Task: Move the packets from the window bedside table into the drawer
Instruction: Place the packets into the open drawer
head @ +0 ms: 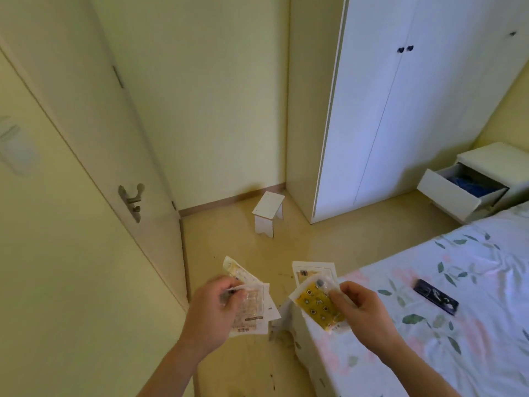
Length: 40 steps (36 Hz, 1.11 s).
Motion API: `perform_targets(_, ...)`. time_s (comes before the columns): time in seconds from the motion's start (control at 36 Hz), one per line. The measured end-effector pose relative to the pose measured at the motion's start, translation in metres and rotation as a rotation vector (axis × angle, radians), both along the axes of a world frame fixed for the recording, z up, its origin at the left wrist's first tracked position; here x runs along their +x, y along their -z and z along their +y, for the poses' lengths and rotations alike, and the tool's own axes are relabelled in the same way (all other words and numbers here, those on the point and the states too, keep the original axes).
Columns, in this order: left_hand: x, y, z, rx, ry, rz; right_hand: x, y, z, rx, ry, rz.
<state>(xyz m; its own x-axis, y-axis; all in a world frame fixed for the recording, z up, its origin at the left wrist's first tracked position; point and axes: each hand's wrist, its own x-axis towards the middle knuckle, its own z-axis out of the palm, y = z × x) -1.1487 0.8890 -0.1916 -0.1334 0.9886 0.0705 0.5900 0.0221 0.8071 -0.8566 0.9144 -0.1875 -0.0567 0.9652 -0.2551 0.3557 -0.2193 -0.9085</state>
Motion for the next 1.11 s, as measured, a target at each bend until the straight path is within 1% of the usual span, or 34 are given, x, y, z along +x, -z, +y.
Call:
perform_targets(0.11, -0.023, -0.004, 0.082, -0.022, 0.098, 0.009, -0.019, 0.000, 0.047, -0.014, 0.124, 0.008)
perform_targets(0.25, -0.033, -0.014, 0.184, -0.038, 0.219, 0.003, -0.045, -0.011, 0.109, -0.032, 0.226, 0.039)
perform_targets(0.44, -0.039, -0.013, 0.313, -0.028, 0.354, 0.014, -0.060, 0.000, 0.216, -0.018, 0.336, -0.003)
perform_targets(0.56, -0.047, -0.008, 0.387, -0.030, 0.358, 0.015, -0.067, 0.014, 0.288, -0.046, 0.339, -0.015)
perform_targets(0.61, -0.055, -0.007, 0.421, -0.050, 0.346, 0.035, -0.071, 0.017, 0.328, -0.065, 0.358, 0.039)
perform_targets(0.69, -0.069, -0.008, 0.469, -0.072, 0.333, 0.062, -0.083, 0.013, 0.386, -0.068, 0.367, 0.108)
perform_targets(0.86, -0.089, -0.018, 0.561, -0.081, 0.268, 0.024, -0.101, -0.005, 0.496, -0.020, 0.289, 0.095)
perform_targets(0.94, -0.085, -0.019, 0.610, -0.092, 0.292, 0.020, -0.098, -0.011, 0.542, -0.005, 0.310, 0.105)
perform_targets(1.11, -0.061, -0.018, 0.718, -0.106, 0.413, 0.006, -0.077, -0.006, 0.622, -0.013, 0.417, 0.057)
